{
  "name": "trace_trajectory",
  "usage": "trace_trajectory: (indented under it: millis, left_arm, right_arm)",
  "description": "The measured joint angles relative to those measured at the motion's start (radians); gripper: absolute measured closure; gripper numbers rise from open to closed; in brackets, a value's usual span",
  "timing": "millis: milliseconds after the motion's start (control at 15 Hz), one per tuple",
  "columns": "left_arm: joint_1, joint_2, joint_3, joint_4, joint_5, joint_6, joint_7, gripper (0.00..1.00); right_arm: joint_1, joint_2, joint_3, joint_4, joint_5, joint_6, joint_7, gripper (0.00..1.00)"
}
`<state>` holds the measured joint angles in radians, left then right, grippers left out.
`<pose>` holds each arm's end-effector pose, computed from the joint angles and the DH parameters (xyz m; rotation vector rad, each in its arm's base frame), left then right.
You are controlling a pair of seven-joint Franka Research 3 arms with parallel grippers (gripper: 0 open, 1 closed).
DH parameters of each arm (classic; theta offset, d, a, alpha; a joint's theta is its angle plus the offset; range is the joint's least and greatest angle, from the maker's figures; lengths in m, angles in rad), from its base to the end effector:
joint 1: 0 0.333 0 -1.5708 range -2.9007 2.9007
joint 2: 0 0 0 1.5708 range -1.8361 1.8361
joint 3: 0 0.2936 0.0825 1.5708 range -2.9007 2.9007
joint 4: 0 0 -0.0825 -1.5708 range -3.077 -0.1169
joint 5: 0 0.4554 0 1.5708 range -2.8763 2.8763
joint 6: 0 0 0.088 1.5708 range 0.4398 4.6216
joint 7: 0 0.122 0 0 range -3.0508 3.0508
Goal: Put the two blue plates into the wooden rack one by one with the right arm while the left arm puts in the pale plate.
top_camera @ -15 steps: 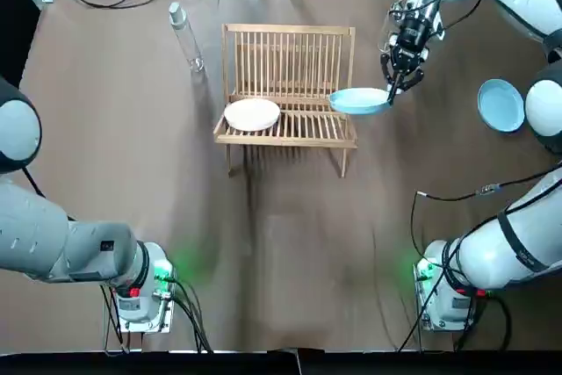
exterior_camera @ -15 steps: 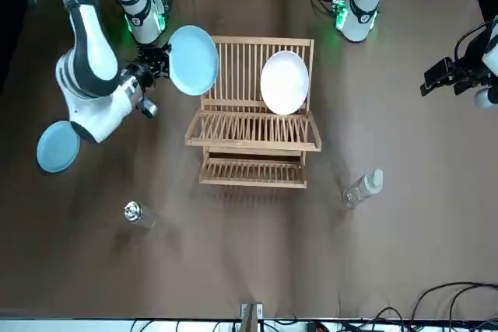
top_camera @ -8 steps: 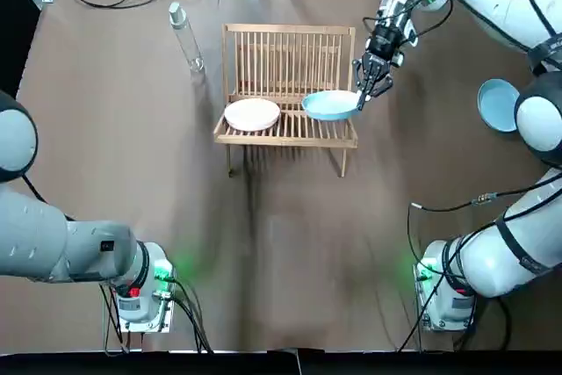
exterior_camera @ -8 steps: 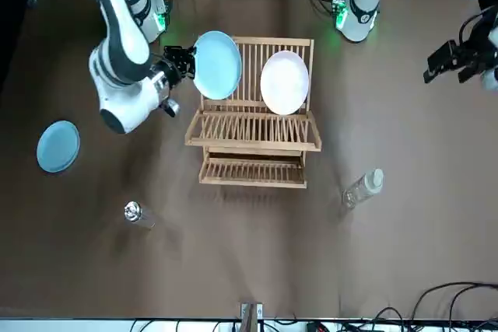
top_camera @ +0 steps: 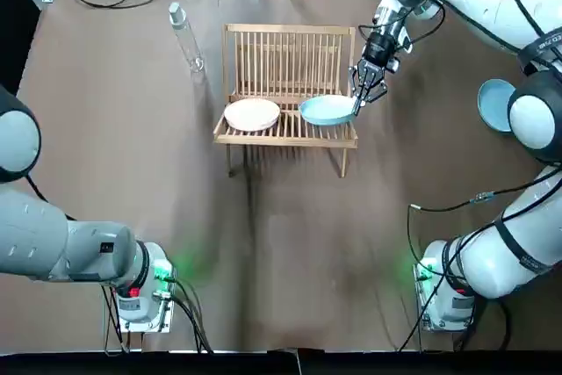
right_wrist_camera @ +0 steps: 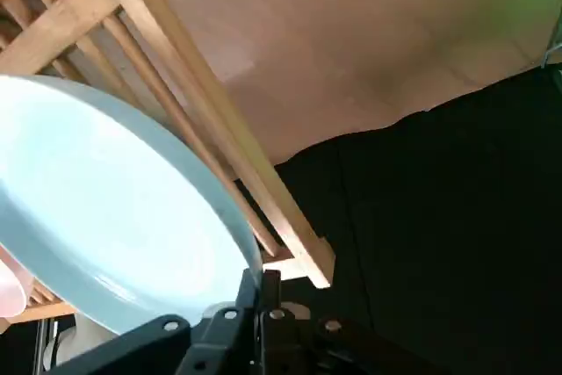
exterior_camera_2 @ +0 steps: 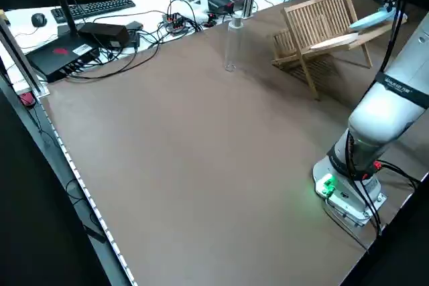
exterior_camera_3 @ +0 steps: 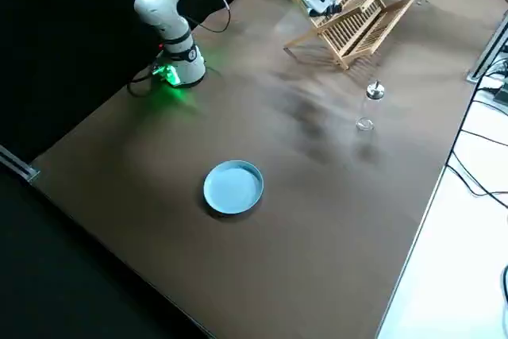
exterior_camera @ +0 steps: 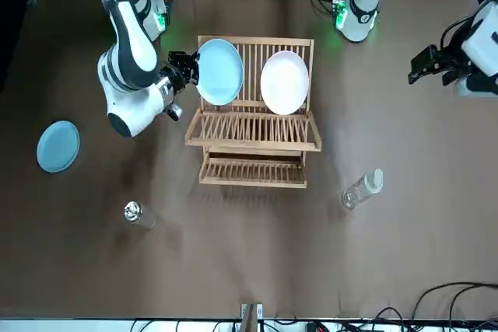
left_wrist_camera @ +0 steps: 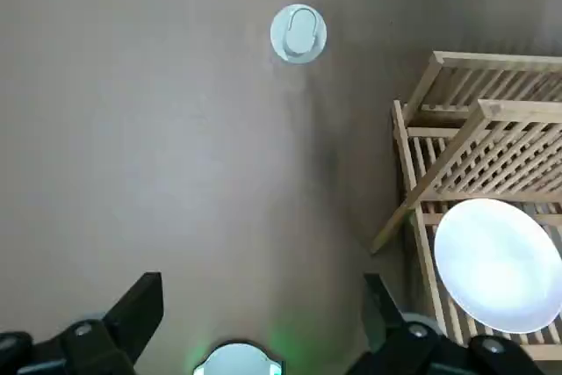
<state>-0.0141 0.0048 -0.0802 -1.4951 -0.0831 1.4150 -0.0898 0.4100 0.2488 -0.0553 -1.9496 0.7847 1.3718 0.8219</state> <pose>0.6059 -0.0684 0.6122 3.0635 -0.0213 -0.1412 0.4938 0.2864 0.2805 -2.3843 0.8197 1.5145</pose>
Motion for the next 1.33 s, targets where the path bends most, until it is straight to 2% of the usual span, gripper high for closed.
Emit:
trace_trajectory:
  millis: [200, 333, 467, 667, 933, 1067, 1133, 1333]
  left_arm:
    - [-0.003, -0.001, -0.012, 0.001, 0.0, -0.003, -0.008, 0.0]
    - [0.0, -0.005, -0.011, 0.002, 0.0, -0.02, -0.001, 0.0]
    - [0.014, -0.007, -0.006, 0.003, 0.0, -0.026, 0.001, 0.0]
    - [0.048, -0.006, -0.001, 0.003, 0.001, -0.023, 0.013, 0.0]
    - [0.043, -0.002, -0.004, 0.002, 0.003, -0.009, 0.013, 0.0]
    - [0.038, -0.003, -0.01, 0.002, 0.003, -0.013, 0.005, 0.0]
    - [0.037, -0.004, -0.013, 0.002, 0.005, -0.027, 0.005, 0.0]
    - [0.035, -0.004, -0.028, 0.002, 0.066, -0.044, 0.007, 0.0]
  right_arm:
    - [0.0, 0.008, -0.001, 0.0, 0.0, 0.004, 0.0, 0.97]
    - [0.0, 0.011, -0.001, 0.001, 0.001, 0.005, 0.0, 0.93]
    - [0.0, 0.011, -0.002, 0.004, 0.003, 0.005, 0.0, 0.83]
    - [-0.001, 0.011, -0.002, 0.009, 0.004, 0.001, 0.0, 0.81]
    - [-0.02, 0.011, -0.009, 0.047, 0.005, -0.134, -0.001, 0.79]
    - [-0.079, 0.01, -0.012, 0.102, -0.014, -0.205, -0.001, 0.79]
    - [-0.166, 0.008, -0.015, 0.173, -0.083, -0.252, -0.021, 0.79]
    - [-0.284, 0.004, -0.021, 0.248, -0.257, -0.265, -0.175, 0.79]
